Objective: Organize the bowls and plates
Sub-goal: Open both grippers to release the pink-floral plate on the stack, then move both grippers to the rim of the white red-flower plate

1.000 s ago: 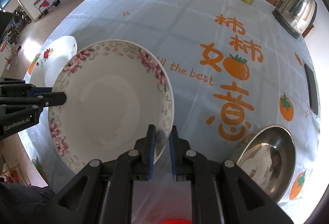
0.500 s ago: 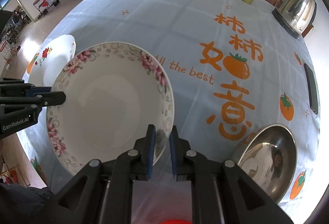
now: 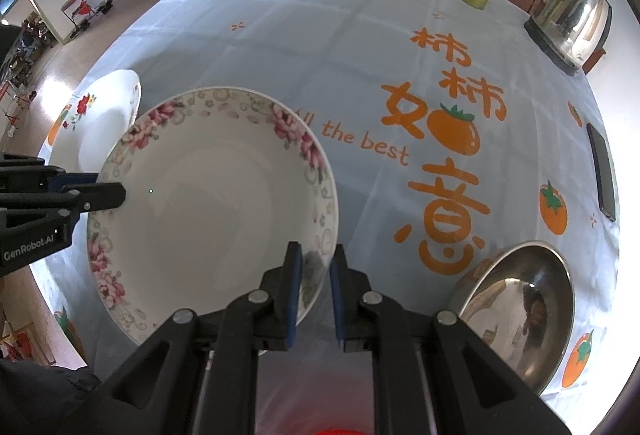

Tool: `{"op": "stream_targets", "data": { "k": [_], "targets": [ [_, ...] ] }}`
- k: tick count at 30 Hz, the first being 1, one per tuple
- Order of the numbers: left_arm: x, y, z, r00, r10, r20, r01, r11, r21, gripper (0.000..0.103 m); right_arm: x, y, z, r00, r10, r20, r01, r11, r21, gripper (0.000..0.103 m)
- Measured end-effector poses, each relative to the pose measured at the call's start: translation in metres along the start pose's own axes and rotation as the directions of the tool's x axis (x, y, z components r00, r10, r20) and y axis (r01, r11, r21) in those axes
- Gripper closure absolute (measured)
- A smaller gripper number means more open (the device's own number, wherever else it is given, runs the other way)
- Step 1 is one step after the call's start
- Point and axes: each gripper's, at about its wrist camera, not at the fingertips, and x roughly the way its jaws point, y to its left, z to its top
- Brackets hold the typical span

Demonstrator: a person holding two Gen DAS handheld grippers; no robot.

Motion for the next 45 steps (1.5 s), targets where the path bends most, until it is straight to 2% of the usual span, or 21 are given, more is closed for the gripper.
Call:
{"op": "stream_targets", "data": {
  "k": [11,22,24,26,27,30,34,45],
  "targets": [
    [-0.002,-0.001,-0.003,1.0,0.004,0.019,-0.004,1.0,0.01,0.087,0.001,0.005,-0.002,0.999,-0.038,0.023,0.038,0.999,-0.02,0.088],
    [-0.005,-0.005,-0.008,0.998,0.043,0.046,-0.045,0.998,0.044,0.086,-0.002,0.01,-0.004,0.995,-0.077,0.062,0.08,0.996,-0.035,0.087],
    [-0.004,-0.005,-0.008,0.996,0.071,0.046,-0.073,0.996,0.051,0.077,-0.001,0.01,-0.005,0.995,-0.077,0.061,0.08,0.996,-0.034,0.087],
    [-0.005,-0.004,-0.01,0.997,0.055,0.046,-0.057,0.997,0.046,0.075,-0.002,0.012,-0.006,0.995,-0.074,0.064,0.076,0.996,-0.036,0.079],
    [-0.005,-0.003,-0.011,0.997,0.052,0.048,-0.054,0.998,0.045,0.075,-0.003,0.012,-0.006,0.995,-0.077,0.067,0.079,0.996,-0.033,0.072],
    [-0.009,-0.004,-0.014,0.997,0.046,0.056,-0.048,0.998,0.047,0.075,-0.007,0.013,-0.008,0.993,-0.091,0.081,0.093,0.995,-0.028,0.068],
    [-0.014,-0.001,-0.016,0.997,0.041,0.064,-0.043,0.999,0.03,0.075,-0.013,0.014,-0.01,0.99,-0.098,0.098,0.1,0.995,-0.017,0.053],
    [-0.038,0.02,-0.032,0.993,0.058,0.1,-0.056,0.998,-0.02,0.074,-0.037,0.026,-0.006,0.988,-0.048,0.144,0.05,0.999,-0.006,0.053]
  ]
}}
